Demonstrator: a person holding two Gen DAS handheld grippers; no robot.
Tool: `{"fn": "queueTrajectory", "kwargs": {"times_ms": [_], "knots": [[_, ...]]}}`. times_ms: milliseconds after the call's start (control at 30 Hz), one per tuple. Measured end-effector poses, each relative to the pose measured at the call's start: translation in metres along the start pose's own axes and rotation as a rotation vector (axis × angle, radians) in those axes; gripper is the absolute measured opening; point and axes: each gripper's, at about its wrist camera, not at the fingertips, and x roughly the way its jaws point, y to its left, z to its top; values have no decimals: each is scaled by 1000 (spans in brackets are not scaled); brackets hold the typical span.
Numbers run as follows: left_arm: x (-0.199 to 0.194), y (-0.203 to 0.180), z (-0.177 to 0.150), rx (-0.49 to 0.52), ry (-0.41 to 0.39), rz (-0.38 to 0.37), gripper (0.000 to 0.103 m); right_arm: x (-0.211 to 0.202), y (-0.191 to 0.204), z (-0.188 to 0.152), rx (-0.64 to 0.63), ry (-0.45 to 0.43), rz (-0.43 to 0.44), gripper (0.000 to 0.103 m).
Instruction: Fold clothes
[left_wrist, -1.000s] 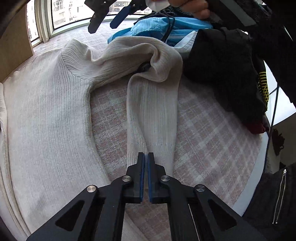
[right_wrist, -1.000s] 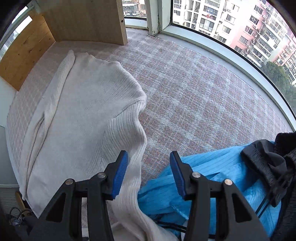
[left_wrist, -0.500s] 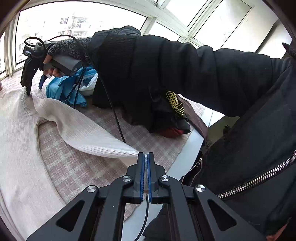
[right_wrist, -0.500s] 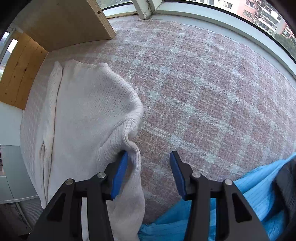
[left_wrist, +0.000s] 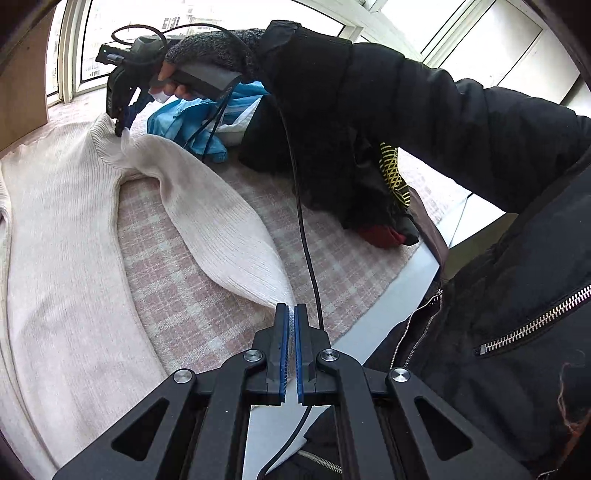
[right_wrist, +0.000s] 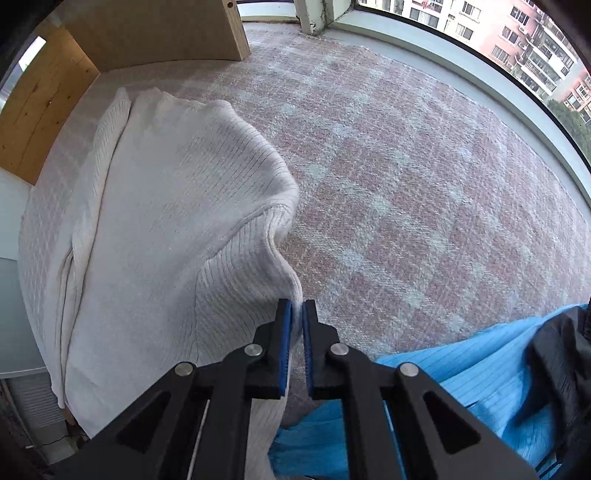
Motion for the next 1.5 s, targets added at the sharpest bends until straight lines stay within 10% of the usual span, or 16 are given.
{"fn": "queueTrajectory", "kwargs": {"times_ms": [267, 367, 600, 667, 1033, 1133, 1367, 1500], "knots": [[-73, 17, -42, -117, -126, 122, 2, -32, -15, 13, 105, -66, 51, 5], [-85, 33, -64, -191, -134, 156, 2, -24, -2, 20, 61, -15, 3, 46], [-68, 27, -68, -141, -117, 136, 2, 9, 15, 19, 7, 78, -91, 46], [-68, 24, -66, -120, -126, 132, 2, 15, 13, 16, 6, 96, -58, 3], [-134, 66, -120, -310, -272, 229, 2, -9, 6, 48, 240, 77, 40, 9], [-121, 104, -155, -460, -225, 252, 2, 2, 24, 56, 175, 85, -50, 38], [-89, 151, -177, -559, -177, 248, 2, -44, 65, 34, -93, -77, -131, 38], [-98, 157, -173, -561, -216, 233, 2, -41, 66, -2, -190, -12, -27, 38]]}}
